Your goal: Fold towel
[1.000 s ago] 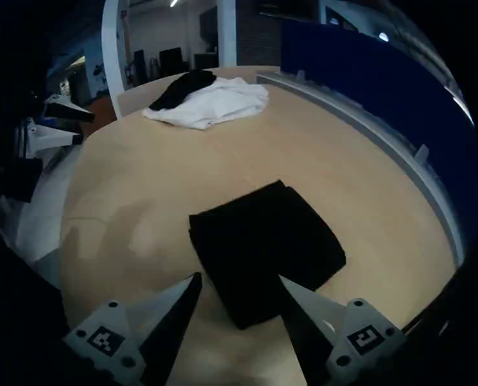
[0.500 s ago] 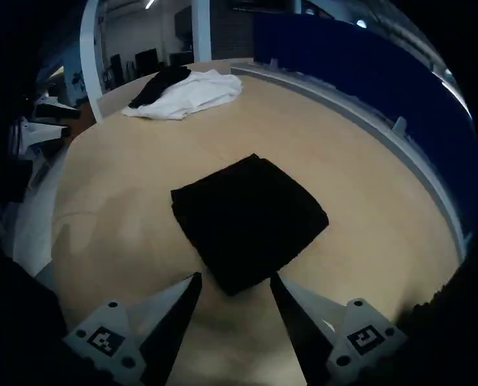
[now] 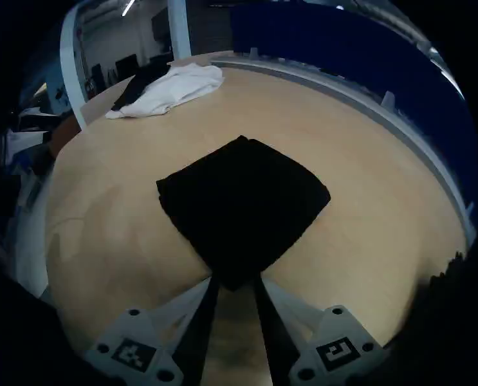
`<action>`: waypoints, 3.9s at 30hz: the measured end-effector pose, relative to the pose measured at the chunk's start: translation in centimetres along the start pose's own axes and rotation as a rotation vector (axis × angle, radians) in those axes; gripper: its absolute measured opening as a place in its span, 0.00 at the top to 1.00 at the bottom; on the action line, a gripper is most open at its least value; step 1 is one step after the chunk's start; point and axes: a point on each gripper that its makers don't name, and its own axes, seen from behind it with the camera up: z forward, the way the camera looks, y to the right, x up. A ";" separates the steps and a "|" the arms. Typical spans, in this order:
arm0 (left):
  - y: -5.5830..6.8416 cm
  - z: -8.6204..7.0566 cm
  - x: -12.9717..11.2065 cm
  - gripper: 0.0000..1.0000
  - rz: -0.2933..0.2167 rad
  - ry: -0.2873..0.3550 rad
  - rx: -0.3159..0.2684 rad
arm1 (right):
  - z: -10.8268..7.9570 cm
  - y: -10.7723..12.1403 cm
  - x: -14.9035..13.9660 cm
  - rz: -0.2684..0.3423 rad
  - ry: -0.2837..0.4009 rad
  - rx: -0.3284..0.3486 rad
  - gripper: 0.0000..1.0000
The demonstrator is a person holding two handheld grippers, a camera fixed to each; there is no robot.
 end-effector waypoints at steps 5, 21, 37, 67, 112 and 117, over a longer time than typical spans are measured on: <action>-0.1 0.2 -0.1 0.10 -0.001 -0.001 0.002 | 0.3 -0.2 -0.2 -0.006 -0.001 0.010 0.71; 0.1 0.2 0.4 0.10 0.000 0.001 -0.001 | -1.2 -0.1 1.3 -0.023 0.023 0.008 0.93; 0.6 -0.3 3.4 0.10 -0.007 0.060 -0.008 | -9.6 2.7 14.1 -0.107 0.193 -0.007 0.93; 0.9 -0.5 5.6 0.10 -0.005 0.101 -0.018 | -19.0 13.0 20.4 -0.093 0.287 -0.101 0.93; 5.6 0.7 7.6 0.10 0.063 0.081 -0.063 | -28.0 30.5 9.8 0.089 0.217 -0.303 0.93; 6.3 0.7 7.7 0.10 0.078 0.080 -0.076 | -29.1 30.5 7.2 0.121 0.210 -0.311 0.93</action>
